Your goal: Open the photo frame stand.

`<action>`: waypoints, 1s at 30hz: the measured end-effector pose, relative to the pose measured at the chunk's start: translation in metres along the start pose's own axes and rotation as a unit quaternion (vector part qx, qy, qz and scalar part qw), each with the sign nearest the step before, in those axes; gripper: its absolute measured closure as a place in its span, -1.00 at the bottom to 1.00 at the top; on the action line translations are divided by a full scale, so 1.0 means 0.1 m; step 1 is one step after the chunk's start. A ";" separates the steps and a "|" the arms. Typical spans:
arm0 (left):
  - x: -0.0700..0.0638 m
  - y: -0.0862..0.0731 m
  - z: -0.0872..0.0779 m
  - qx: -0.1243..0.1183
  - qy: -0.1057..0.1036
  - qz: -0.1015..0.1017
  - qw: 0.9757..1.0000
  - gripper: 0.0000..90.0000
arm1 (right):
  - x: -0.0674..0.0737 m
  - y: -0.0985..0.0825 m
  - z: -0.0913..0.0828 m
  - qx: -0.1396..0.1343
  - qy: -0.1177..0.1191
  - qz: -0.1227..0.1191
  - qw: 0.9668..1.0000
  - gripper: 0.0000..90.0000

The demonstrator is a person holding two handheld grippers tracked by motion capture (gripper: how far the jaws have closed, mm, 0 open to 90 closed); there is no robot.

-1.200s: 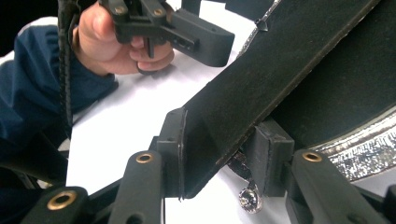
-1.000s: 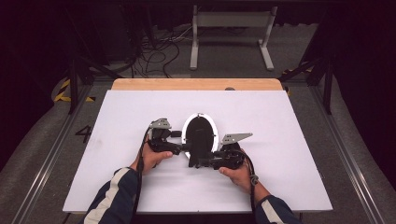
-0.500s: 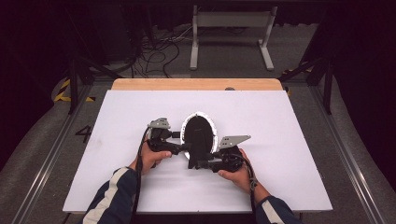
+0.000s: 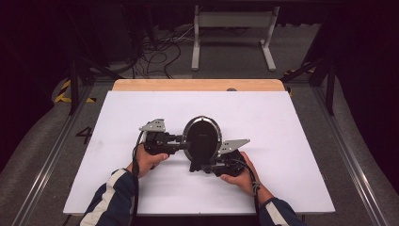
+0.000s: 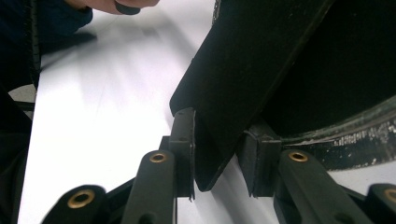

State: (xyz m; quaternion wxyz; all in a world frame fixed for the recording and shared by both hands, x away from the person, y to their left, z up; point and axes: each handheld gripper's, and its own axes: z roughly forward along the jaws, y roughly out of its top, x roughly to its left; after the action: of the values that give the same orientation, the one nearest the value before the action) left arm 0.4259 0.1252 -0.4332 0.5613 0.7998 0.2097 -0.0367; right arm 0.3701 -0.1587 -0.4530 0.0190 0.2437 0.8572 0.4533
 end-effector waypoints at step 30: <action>-0.28 -0.01 0.13 0.055 0.071 0.117 0.989 0.59 | 0.01 -0.01 -0.06 -0.008 -0.012 0.003 1.000 0.62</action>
State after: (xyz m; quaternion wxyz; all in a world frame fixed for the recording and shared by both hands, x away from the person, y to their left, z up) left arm 0.4023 0.1051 -0.4307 0.5006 0.8490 0.1515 0.0749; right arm 0.3677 -0.1634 -0.4500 0.0295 0.2517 0.8524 0.4574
